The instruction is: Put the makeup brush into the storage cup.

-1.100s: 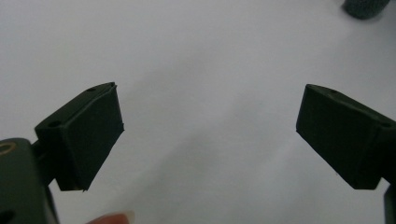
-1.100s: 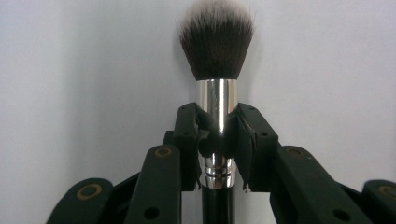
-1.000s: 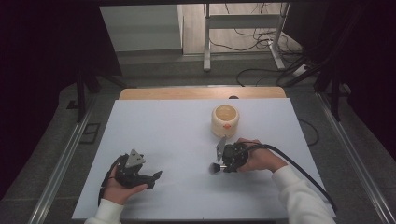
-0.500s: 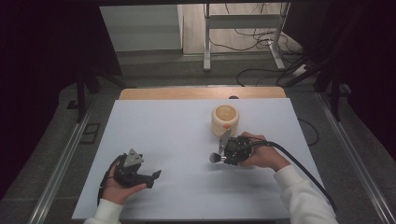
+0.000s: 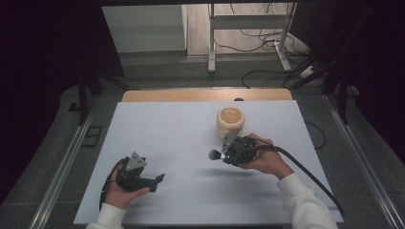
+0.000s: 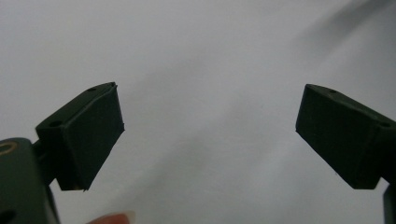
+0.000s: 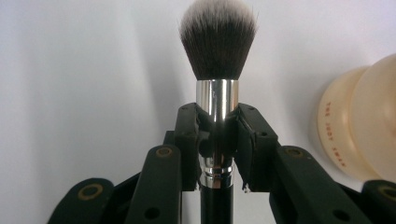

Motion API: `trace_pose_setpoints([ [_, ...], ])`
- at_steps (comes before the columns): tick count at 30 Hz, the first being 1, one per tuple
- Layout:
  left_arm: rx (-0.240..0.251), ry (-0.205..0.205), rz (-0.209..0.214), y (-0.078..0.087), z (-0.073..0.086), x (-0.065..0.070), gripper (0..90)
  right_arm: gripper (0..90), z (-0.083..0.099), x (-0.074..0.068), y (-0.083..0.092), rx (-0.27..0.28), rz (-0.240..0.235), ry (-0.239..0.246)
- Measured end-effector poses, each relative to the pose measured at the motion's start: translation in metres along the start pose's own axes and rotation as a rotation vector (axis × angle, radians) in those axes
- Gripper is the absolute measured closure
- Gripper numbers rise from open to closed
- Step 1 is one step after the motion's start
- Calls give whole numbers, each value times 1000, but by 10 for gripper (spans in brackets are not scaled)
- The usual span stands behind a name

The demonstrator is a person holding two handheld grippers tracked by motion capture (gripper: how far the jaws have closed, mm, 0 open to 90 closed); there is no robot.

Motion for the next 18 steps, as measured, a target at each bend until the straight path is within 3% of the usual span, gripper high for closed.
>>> trace_pose_setpoints([
  [3, -2, -4, 1, 0, 0, 0, 84, 719, -4, -3, 3, 18, 4, 3],
  [8, 4, 1, 0, 1, -1, -1, 86, 718, -8, -5, 12, 62, 53, -13],
  [12, 8, 2, -3, 2, -2, -2, 86, 718, -12, -9, 16, 119, 76, -62],
  [15, 13, 3, -3, 3, -2, -2, 86, 718, -10, -10, 15, 105, 93, -87],
  [18, 14, 4, -1, 3, -2, -1, 87, 718, -8, -9, 15, 127, 104, -114],
])
Point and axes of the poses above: each handheld gripper's, and its own axes: y roughly backward along the jaws, z roughly out of its underside, x roughly to its right, the point moved 7 cm from there along -y, roughly forward along the jaws, and after that the axes turned 6 degrees about x, right-handed, at the moved point
